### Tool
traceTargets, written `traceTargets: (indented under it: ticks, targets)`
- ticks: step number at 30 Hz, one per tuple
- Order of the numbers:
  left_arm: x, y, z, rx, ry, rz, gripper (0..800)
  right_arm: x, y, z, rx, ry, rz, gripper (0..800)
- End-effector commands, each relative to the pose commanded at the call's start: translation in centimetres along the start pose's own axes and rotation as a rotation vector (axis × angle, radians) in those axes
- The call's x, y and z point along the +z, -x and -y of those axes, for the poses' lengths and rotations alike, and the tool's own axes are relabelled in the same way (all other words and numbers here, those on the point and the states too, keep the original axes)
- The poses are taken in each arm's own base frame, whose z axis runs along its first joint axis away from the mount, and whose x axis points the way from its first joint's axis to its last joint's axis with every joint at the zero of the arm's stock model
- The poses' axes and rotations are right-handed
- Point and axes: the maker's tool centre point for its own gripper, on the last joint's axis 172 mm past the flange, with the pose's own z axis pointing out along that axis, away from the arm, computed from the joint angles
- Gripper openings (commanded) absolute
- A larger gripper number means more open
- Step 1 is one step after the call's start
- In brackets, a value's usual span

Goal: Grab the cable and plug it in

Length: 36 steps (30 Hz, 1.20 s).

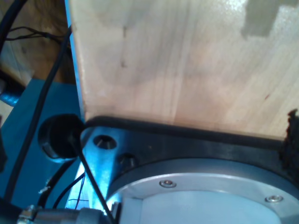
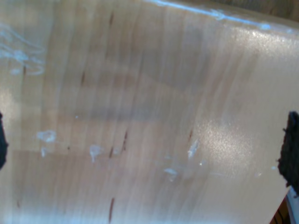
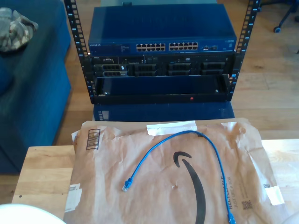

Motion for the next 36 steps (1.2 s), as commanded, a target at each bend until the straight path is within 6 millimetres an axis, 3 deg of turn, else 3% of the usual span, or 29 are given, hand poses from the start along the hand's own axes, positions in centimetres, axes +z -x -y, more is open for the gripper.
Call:
traceTargets:
  ticks: [7, 14, 19, 23, 25, 30, 33, 36]
  targets:
    - [-0.5, -0.2, 0.2, -0.004, -0.003, -0.009, 800, -0.4, -0.4, 0.0, 0.009, 0.000, -0.008, 799]
    - [-4.7, 0.7, 0.9, -0.021, -0.014, 0.046, 800, -3.9, -0.8, -1.0, 0.035, 0.015, 0.040, 799]
    - [-8.6, 0.4, 0.6, -0.007, -0.023, 0.010, 800, -6.7, -1.7, -0.4, 0.062, -0.013, 0.038, 798]
    - [-12.1, 1.5, -0.5, 0.000, -0.036, 0.037, 800, -9.6, -3.9, 2.5, 0.056, -0.049, -0.027, 798]
    - [-13.9, 2.0, -2.4, -0.001, -0.038, 0.032, 800, -11.1, -4.8, 3.9, 0.068, -0.055, -0.060, 798]
    - [-17.0, 3.0, -7.4, -0.016, -0.098, -0.026, 800, -15.8, -6.0, 10.6, 0.100, -0.090, -0.154, 798]
    - [-17.4, 4.2, -10.6, -0.017, -0.149, -0.076, 800, -18.1, -4.7, 16.3, 0.079, -0.113, -0.195, 798]
    - [-16.7, 5.7, -13.1, -0.058, -0.216, -0.112, 800, -19.3, -1.7, 21.1, 0.033, -0.130, -0.212, 798]
